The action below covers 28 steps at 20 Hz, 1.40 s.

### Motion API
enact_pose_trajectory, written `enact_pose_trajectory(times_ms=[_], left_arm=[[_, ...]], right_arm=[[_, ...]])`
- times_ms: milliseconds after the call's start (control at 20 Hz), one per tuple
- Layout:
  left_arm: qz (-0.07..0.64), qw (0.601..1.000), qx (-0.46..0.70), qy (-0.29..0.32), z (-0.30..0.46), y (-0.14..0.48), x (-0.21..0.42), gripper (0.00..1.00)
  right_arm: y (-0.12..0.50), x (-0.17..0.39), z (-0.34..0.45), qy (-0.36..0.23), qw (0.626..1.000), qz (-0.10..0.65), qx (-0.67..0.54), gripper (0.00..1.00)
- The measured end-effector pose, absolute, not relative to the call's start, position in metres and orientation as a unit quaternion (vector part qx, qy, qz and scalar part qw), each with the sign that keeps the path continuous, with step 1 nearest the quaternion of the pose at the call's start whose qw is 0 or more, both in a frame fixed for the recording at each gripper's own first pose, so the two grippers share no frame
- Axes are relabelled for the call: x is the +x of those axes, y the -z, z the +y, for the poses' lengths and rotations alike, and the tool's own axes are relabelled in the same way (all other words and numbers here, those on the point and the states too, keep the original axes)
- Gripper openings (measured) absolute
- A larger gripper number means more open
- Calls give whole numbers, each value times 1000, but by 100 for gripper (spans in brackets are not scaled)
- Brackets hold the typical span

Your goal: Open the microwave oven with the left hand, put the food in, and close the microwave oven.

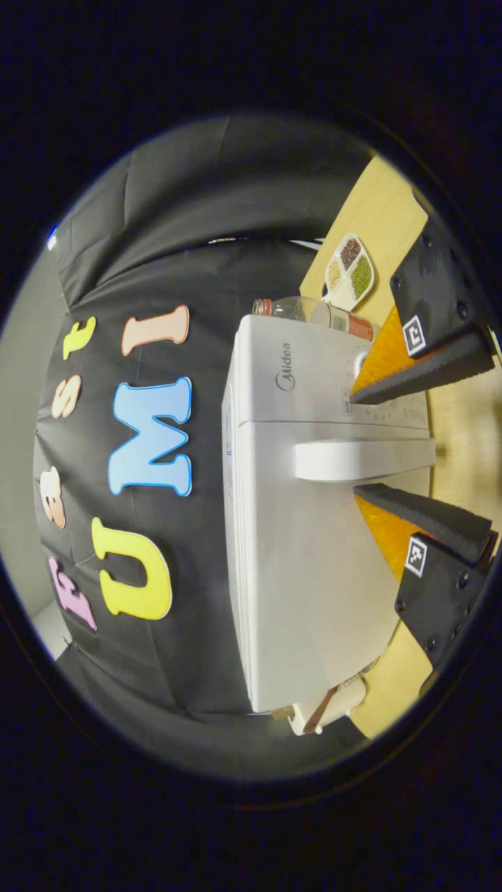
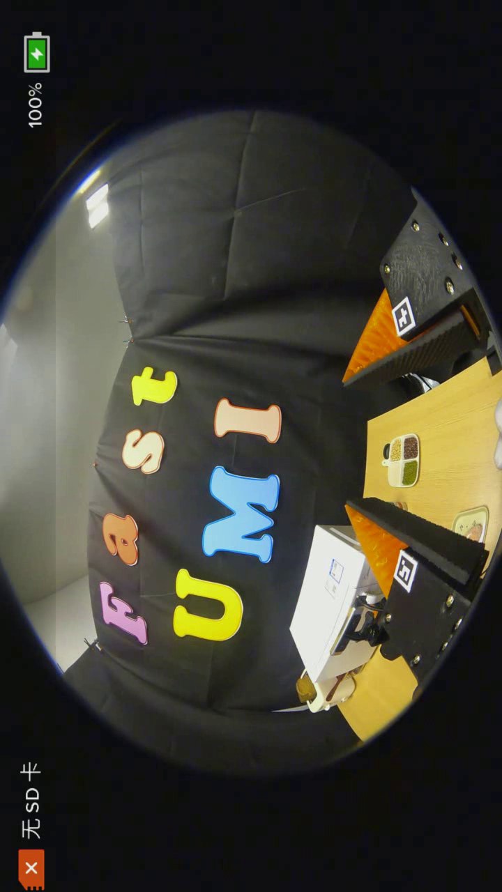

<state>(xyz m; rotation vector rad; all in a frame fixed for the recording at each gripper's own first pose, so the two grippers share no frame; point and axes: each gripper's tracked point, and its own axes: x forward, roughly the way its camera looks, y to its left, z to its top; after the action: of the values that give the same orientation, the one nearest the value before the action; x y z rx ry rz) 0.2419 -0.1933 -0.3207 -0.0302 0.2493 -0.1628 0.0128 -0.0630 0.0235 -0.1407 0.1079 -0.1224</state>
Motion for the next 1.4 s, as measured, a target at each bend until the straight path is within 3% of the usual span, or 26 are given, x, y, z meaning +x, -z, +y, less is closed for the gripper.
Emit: enact_pose_trajectory(times_ms=[300, 400, 750, 1000, 1050, 1150, 1400], left_arm=[[139, 986, -30, 83, -183, 326, 242, 28], [140, 986, -14, 84, -183, 325, 241, 20], [151, 983, -11, 106, -182, 327, 242, 8], [162, 980, -14, 110, -183, 328, 239, 8], [185, 976, -17, 110, -181, 335, 226, 8], [156, 981, -14, 116, -170, 324, 197, 8], [162, 981, -16, 106, -130, 326, 122, 8]], right_arm=[[-23, 9, -60, 59, 994, 54, -79, 96], [-21, 8, -60, 58, 994, 56, -75, 96], [-19, 1, -61, 56, 994, 60, -72, 96], [-19, -3, -60, 51, 995, 61, -68, 96], [-18, -3, -58, 48, 995, 62, -67, 96], [-18, -5, -58, 43, 995, 61, -66, 96], [-7, -7, -41, 11, 996, 66, -51, 96]])
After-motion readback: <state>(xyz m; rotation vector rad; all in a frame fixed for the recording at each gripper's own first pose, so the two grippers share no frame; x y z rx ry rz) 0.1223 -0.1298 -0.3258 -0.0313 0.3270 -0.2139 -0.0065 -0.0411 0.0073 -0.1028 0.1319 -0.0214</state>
